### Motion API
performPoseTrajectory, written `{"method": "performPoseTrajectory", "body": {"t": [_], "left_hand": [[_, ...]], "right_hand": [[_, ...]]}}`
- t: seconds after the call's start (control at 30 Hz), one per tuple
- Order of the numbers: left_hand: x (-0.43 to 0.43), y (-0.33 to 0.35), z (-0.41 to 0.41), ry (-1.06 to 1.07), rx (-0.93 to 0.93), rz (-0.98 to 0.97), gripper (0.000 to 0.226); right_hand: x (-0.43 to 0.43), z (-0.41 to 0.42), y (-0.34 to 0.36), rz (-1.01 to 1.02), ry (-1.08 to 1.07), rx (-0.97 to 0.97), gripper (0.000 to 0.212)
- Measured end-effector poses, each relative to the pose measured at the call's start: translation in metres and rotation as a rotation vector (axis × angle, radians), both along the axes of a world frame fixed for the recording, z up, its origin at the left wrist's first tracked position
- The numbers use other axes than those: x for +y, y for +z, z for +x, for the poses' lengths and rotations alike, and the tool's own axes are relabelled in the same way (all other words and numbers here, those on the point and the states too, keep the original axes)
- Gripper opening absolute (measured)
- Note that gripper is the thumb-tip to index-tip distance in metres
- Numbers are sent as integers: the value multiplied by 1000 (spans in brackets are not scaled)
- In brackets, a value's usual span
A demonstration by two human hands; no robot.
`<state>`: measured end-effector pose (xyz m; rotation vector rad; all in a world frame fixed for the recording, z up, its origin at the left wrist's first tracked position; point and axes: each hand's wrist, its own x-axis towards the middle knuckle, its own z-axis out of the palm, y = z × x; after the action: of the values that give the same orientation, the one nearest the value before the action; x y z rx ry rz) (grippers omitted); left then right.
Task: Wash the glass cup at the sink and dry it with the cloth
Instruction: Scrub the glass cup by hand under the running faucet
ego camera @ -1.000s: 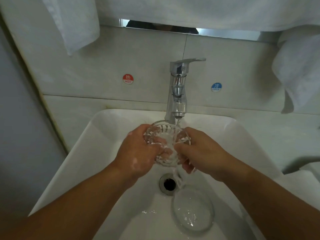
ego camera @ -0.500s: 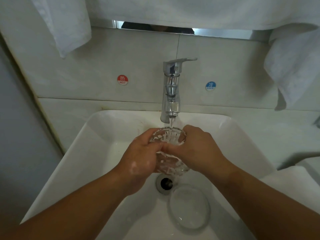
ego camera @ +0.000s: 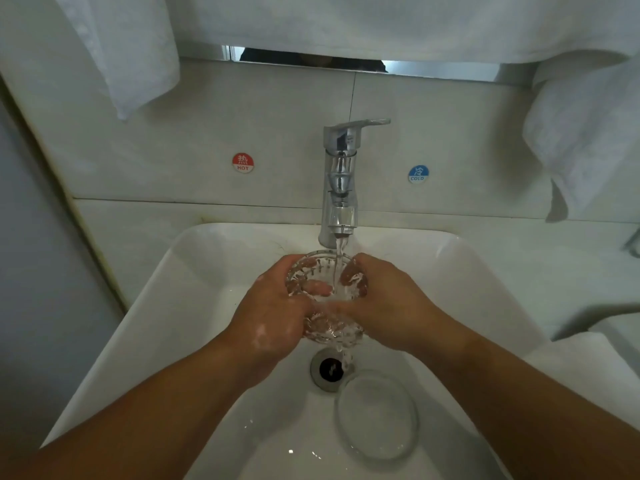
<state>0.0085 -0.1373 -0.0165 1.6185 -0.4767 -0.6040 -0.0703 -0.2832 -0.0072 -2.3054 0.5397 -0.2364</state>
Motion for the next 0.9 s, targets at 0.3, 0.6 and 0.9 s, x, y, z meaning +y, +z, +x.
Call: {"method": "performPoseTrajectory", "body": {"t": [0.3,0.6,0.9], "left_hand": [[0,-2,0,-10,6,27,36],[0,8,1,115,5,-76,34],[5,8,4,98,-48,-61,44]], "right_hand": [[-1,-3,0,-115,-13,50,16],[22,1,3,608,-163,-108,35],[22,4,0,99,-83,10,30]]}}
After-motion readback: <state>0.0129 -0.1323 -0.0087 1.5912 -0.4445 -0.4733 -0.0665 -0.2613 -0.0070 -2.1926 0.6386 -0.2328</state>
